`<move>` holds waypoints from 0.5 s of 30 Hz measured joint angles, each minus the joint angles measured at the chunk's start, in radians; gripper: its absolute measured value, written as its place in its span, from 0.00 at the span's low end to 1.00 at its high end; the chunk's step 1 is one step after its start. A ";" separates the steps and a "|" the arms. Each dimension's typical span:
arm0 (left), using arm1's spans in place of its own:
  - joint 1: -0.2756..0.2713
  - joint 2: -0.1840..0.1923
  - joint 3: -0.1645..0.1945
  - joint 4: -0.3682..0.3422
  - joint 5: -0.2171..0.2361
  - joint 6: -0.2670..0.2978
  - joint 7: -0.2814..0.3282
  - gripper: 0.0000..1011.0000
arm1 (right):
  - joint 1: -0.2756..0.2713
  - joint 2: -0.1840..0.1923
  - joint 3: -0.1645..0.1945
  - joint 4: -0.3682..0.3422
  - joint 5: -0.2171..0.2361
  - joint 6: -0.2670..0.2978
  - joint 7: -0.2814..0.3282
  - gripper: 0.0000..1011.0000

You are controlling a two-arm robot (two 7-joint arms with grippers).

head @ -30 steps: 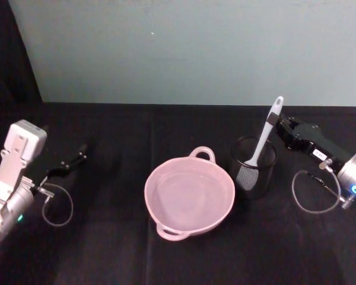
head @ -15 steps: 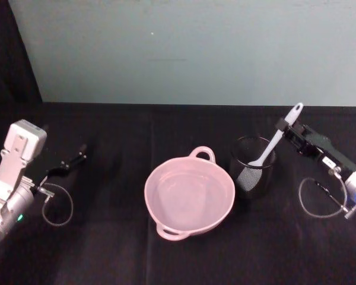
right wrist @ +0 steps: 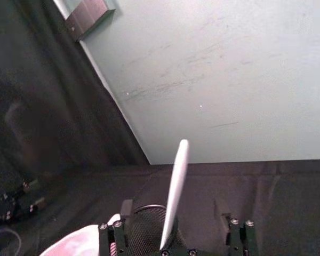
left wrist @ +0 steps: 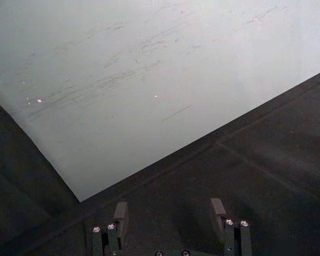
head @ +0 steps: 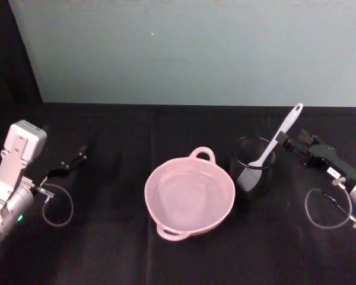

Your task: Use the one hand to pick up the spoon and stir the clear water in the bowl.

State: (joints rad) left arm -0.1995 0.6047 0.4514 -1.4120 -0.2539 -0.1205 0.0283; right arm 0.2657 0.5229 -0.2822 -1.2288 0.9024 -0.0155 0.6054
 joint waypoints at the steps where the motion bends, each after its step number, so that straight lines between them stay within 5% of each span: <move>1: 0.000 0.000 0.000 0.000 0.000 0.000 0.000 0.99 | -0.007 0.006 0.000 -0.015 -0.006 0.000 -0.009 0.95; 5: 0.000 0.000 0.000 0.000 0.000 0.000 0.000 0.99 | -0.054 0.045 0.003 -0.110 -0.063 -0.001 -0.085 0.99; 9: 0.000 0.000 0.000 0.000 0.000 0.000 0.000 0.99 | -0.114 0.100 0.007 -0.239 -0.195 0.006 -0.239 0.99; 15: 0.000 0.000 0.000 0.000 0.000 0.000 0.000 0.99 | -0.133 0.120 0.000 -0.287 -0.345 -0.011 -0.361 0.99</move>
State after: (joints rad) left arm -0.1995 0.6047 0.4514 -1.4120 -0.2539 -0.1205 0.0283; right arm 0.1328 0.6424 -0.2826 -1.5156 0.5572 -0.0263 0.2447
